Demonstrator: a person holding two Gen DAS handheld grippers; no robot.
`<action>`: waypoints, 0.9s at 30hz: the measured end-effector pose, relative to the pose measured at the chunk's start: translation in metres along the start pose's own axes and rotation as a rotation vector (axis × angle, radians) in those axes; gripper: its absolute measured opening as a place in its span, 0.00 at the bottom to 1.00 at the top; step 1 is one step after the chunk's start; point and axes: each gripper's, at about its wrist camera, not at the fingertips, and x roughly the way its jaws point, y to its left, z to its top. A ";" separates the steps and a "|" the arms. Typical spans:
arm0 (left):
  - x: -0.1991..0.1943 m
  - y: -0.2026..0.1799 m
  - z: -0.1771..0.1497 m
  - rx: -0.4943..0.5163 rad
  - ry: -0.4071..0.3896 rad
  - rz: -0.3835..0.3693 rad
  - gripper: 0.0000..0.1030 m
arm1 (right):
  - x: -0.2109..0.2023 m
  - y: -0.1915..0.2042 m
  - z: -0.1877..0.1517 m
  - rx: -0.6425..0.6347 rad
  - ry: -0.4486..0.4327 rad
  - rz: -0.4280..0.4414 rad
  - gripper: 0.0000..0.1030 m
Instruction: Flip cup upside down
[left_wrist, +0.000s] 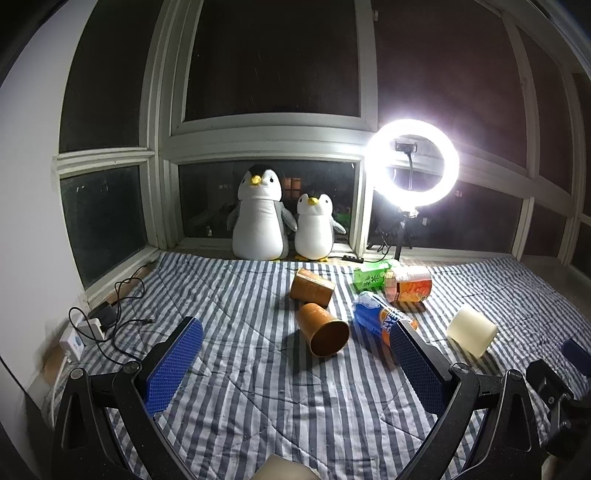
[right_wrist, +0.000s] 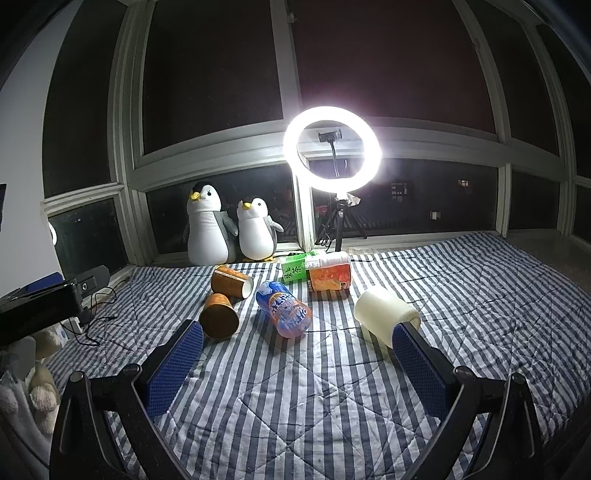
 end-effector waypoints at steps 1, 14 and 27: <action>0.003 0.000 0.001 -0.001 0.006 -0.001 0.99 | 0.001 -0.001 -0.001 0.002 0.003 -0.002 0.98; 0.079 0.025 0.021 -0.065 0.158 -0.037 0.99 | 0.018 -0.011 -0.002 0.019 0.036 -0.012 0.98; 0.212 0.050 0.040 -0.168 0.440 -0.077 0.99 | 0.036 -0.028 -0.005 0.046 0.071 -0.024 0.98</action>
